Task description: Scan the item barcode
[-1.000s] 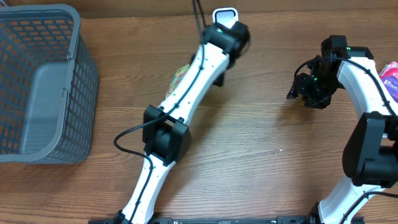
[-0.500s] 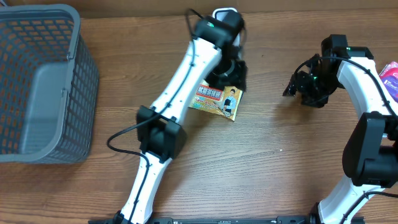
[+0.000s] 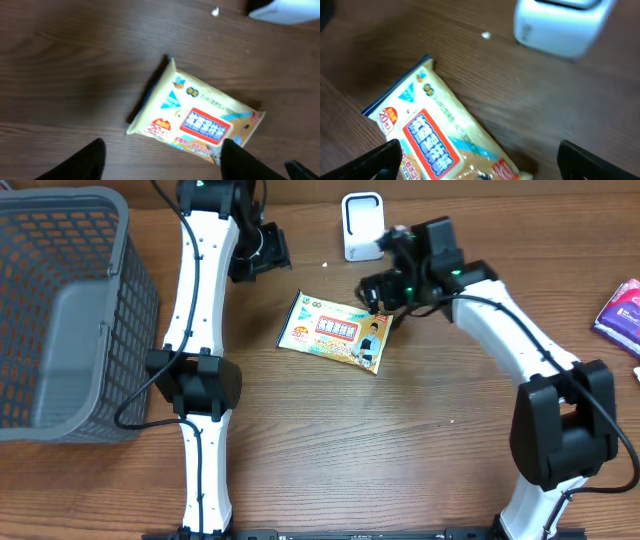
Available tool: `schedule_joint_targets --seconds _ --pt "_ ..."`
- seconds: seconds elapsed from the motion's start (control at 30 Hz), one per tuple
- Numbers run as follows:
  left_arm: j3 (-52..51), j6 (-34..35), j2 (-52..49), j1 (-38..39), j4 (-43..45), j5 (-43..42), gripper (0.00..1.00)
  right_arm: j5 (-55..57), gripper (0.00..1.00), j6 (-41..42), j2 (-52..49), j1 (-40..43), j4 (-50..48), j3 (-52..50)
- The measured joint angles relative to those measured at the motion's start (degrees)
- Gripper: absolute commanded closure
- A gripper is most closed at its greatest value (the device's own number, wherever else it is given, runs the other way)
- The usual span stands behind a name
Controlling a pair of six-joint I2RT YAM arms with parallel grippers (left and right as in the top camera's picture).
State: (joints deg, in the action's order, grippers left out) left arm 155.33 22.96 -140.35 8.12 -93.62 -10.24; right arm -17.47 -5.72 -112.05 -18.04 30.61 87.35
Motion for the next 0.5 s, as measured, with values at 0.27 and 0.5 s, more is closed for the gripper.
schedule_joint_targets --seconds 0.27,0.5 --pt "1.9 3.1 0.0 -1.5 -0.5 8.4 0.0 1.1 0.0 -18.9 -2.1 -5.5 1.8 0.0" --pt "1.9 3.7 0.0 -1.6 -1.2 10.1 0.01 -1.3 0.0 -25.0 -6.6 -10.1 2.8 0.0"
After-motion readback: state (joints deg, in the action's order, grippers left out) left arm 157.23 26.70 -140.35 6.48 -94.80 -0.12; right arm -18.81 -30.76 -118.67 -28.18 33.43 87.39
